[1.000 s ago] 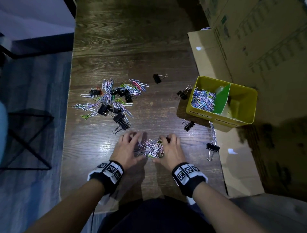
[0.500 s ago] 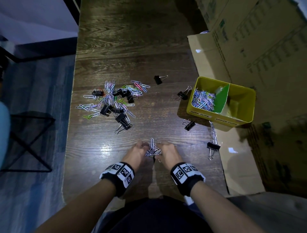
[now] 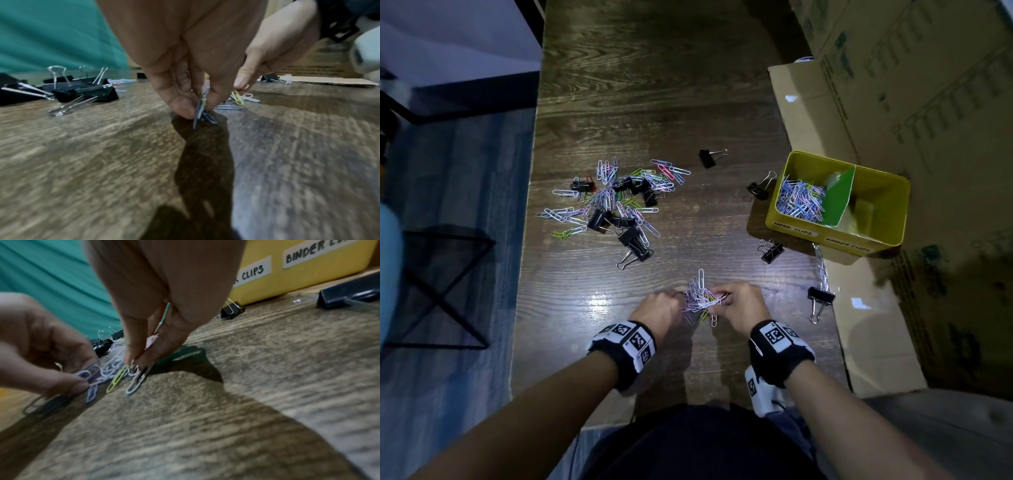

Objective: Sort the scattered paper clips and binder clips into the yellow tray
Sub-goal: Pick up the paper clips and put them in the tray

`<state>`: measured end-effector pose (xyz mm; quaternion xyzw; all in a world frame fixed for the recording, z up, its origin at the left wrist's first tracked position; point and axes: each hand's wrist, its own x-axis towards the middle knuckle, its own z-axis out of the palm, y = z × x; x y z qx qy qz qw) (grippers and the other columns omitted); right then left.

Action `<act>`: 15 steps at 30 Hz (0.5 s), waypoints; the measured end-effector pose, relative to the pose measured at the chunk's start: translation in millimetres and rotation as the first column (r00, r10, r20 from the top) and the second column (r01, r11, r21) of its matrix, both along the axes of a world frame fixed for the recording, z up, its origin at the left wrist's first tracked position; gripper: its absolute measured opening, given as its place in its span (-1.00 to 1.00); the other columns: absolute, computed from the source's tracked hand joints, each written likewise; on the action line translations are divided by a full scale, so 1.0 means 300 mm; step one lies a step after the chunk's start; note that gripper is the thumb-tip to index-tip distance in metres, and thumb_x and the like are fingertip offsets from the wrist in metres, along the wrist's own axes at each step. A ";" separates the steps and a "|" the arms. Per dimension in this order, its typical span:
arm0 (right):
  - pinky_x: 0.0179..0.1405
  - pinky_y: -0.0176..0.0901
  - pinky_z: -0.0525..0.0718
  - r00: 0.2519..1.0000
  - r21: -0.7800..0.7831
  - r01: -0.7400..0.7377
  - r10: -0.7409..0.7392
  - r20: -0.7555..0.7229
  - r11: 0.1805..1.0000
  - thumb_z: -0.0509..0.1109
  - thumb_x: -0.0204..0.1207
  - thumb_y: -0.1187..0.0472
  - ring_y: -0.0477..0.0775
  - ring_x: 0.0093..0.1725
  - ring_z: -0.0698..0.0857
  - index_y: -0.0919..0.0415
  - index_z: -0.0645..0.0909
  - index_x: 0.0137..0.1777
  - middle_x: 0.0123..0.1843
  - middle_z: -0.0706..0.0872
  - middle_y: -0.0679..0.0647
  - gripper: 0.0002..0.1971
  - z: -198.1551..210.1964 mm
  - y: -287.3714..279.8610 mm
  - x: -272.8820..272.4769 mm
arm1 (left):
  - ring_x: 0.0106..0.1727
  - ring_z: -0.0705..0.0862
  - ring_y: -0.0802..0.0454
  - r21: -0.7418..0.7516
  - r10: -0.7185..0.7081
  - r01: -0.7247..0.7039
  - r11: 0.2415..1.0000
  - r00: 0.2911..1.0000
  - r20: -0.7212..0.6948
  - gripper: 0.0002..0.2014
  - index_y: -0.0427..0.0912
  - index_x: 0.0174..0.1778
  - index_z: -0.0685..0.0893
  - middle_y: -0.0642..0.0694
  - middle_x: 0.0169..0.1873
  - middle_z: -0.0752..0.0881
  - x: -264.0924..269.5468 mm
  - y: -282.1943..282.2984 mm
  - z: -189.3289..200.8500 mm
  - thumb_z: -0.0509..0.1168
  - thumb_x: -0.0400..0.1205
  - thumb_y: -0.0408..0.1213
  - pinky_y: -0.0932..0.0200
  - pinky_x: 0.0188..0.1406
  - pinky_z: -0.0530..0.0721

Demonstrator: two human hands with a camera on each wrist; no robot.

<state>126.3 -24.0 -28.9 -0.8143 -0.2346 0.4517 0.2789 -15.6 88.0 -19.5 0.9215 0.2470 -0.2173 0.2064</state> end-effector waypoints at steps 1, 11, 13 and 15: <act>-0.46 -0.41 0.47 1.000 0.017 0.011 -0.011 -0.016 1.000 0.65 0.26 0.27 -0.13 -0.51 0.48 0.01 0.76 0.05 -0.49 0.56 -0.06 -0.65 0.003 -0.003 0.006 | 0.04 0.67 -0.28 -0.025 0.011 -0.011 1.000 1.000 0.018 -0.77 -0.25 0.08 0.61 -0.26 0.04 0.67 -0.001 0.007 -0.002 0.20 0.60 -0.22 -0.02 -0.03 0.59; -0.01 0.03 0.77 0.974 0.232 0.168 -0.124 -0.191 0.958 0.68 0.19 0.29 -0.05 -0.22 0.74 -0.24 0.78 -0.26 -0.16 0.83 0.04 -0.67 0.083 -0.046 0.099 | -0.56 0.49 0.33 -0.472 0.296 -0.257 0.843 0.955 0.008 -0.73 0.02 -0.45 0.61 0.20 -0.62 0.59 0.015 0.157 0.031 0.46 0.38 -0.45 0.34 -0.39 0.48; 0.03 -0.15 0.72 0.961 0.292 0.213 -0.146 -0.236 0.932 0.66 0.19 0.35 -0.16 -0.16 0.77 -0.13 0.79 -0.24 -0.12 0.81 -0.06 -0.68 0.136 -0.055 0.130 | -0.54 0.54 0.29 -0.565 0.344 -0.300 0.769 0.939 -0.030 -0.74 -0.02 -0.44 0.64 0.14 -0.57 0.64 0.044 0.198 0.077 0.48 0.40 -0.48 0.29 -0.35 0.54; 0.00 -0.27 0.71 0.948 0.351 0.259 -0.167 -0.272 0.900 0.63 0.22 0.41 -0.14 -0.10 0.78 0.01 0.79 -0.17 -0.07 0.81 -0.06 -0.71 0.204 -0.063 0.174 | -0.49 0.59 0.22 -0.635 0.338 -0.297 0.713 0.939 -0.060 -0.83 -0.10 -0.40 0.68 0.07 -0.51 0.69 0.111 0.228 0.156 0.49 0.42 -0.42 0.31 -0.35 0.58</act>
